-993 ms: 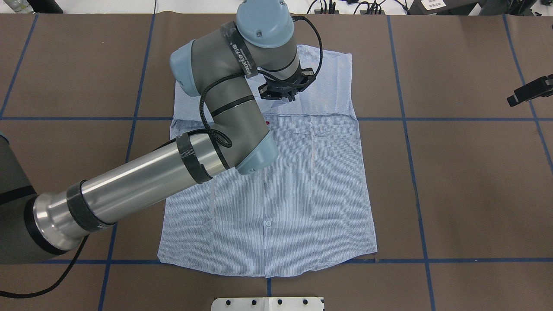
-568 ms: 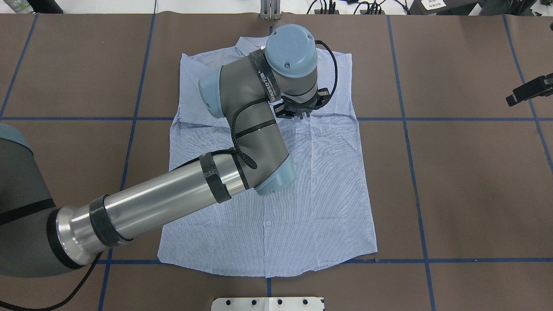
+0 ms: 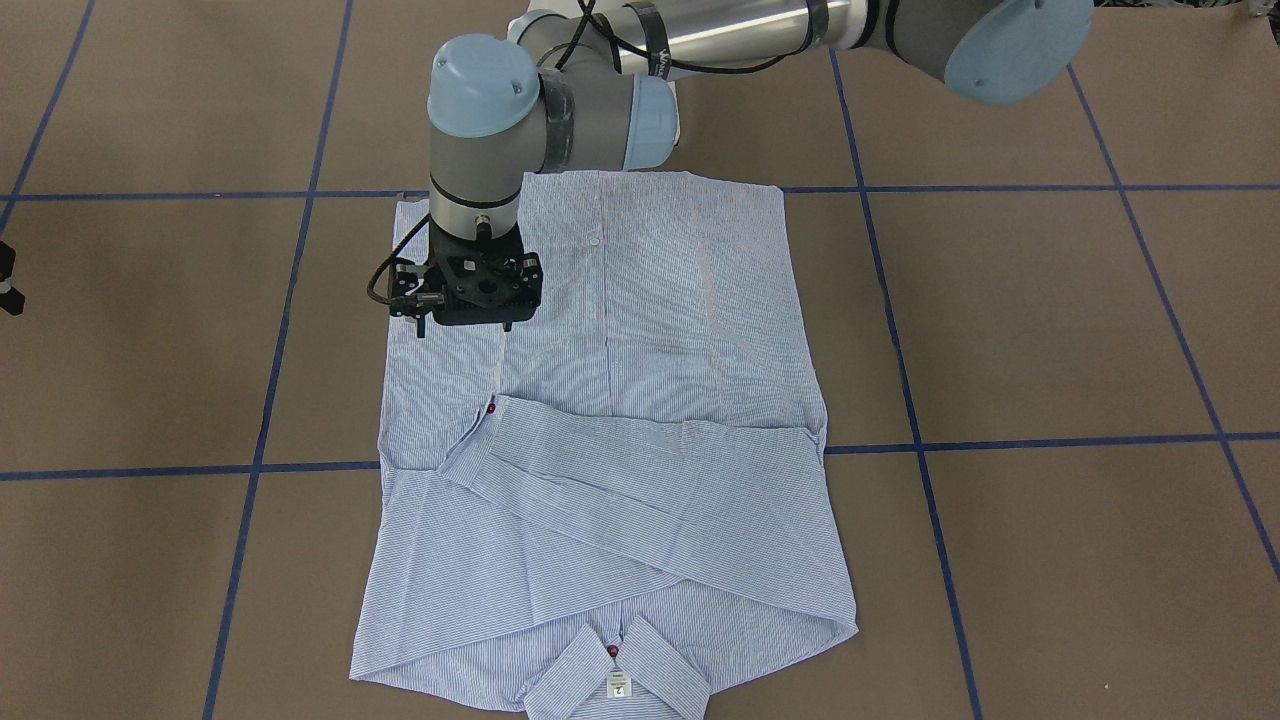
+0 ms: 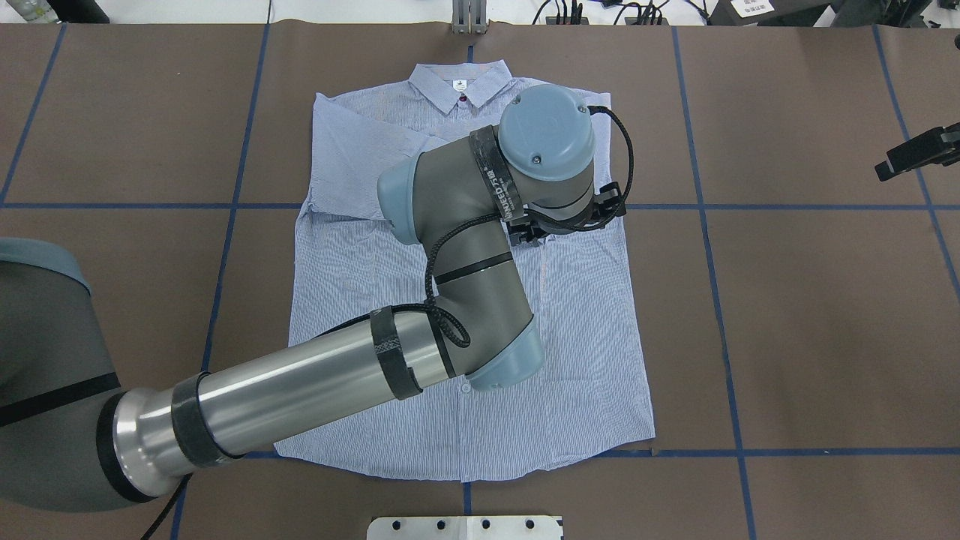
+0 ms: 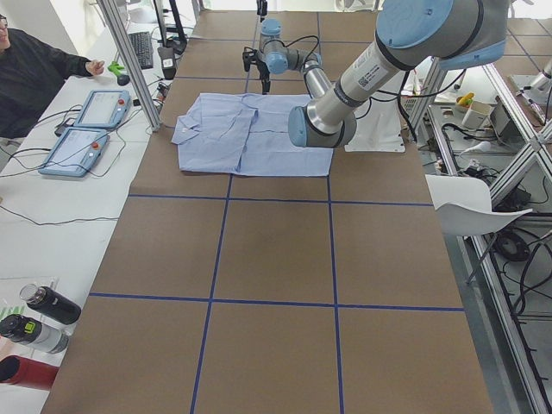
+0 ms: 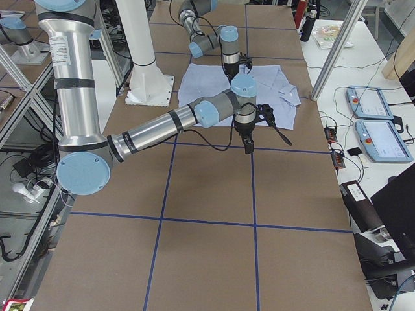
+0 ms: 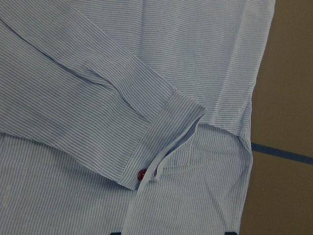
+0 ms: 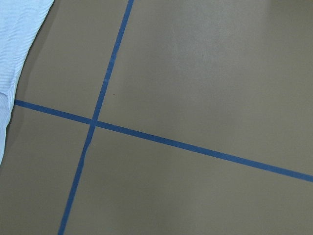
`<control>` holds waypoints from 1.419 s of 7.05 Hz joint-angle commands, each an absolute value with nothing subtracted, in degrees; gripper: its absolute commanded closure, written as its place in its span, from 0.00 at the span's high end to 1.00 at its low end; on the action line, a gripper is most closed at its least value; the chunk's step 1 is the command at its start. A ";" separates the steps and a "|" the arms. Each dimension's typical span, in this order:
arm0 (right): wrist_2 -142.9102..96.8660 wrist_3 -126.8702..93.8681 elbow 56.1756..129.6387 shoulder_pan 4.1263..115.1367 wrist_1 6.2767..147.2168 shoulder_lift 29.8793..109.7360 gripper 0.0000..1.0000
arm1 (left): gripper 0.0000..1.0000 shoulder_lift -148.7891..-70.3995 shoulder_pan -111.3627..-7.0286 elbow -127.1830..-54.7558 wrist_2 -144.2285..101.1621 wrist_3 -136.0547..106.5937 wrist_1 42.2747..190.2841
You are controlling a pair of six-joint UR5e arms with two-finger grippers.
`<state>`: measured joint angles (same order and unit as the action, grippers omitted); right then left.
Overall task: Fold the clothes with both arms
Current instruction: 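Release the sleeve with the left gripper while both grippers move to hem corners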
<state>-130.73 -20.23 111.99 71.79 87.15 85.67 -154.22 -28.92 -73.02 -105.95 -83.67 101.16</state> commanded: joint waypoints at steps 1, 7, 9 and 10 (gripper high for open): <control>-130.26 -34.72 117.65 66.48 86.57 85.69 1.00 | 1.00 -144.21 -29.09 -91.38 -107.93 -75.36 92.15; -97.99 -80.35 136.82 25.31 82.62 94.02 1.00 | 1.00 -115.34 -28.48 -122.84 -107.23 -71.98 90.70; -85.14 -90.57 137.55 10.88 80.79 98.24 1.00 | 1.00 -110.49 -17.21 -126.03 -97.55 -81.60 91.49; -81.16 -93.31 137.55 6.20 75.64 102.44 1.00 | 1.00 -108.39 -14.53 -126.12 -96.25 -83.74 92.02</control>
<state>-87.01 -89.07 137.37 12.81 79.99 98.28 -110.85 -19.03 -125.55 -99.77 -80.14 91.41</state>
